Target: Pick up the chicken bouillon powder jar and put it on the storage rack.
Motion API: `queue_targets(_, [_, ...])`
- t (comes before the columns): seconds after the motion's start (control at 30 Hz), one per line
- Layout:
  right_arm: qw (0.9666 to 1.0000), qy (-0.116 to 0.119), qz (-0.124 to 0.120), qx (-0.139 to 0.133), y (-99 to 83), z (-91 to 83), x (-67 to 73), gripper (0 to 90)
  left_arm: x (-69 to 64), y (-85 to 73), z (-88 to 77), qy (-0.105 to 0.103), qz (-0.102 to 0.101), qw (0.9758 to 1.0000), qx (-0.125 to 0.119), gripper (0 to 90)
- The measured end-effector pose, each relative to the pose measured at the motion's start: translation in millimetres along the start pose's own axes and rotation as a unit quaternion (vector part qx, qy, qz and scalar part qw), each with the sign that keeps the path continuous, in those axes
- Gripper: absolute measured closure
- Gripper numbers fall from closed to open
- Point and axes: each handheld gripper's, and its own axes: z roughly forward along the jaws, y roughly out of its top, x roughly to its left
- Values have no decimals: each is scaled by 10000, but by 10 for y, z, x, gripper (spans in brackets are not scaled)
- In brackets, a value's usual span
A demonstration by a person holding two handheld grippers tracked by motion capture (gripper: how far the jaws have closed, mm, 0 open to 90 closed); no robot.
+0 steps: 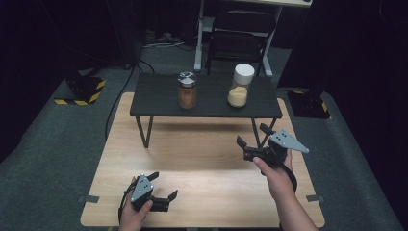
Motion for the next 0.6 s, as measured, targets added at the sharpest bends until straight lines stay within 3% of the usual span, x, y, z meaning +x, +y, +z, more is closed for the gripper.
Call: queue_targets(0.6, [9992,-69,98,377,-567,-269,18,1,-17,0,2,5,15,10000,5,4])
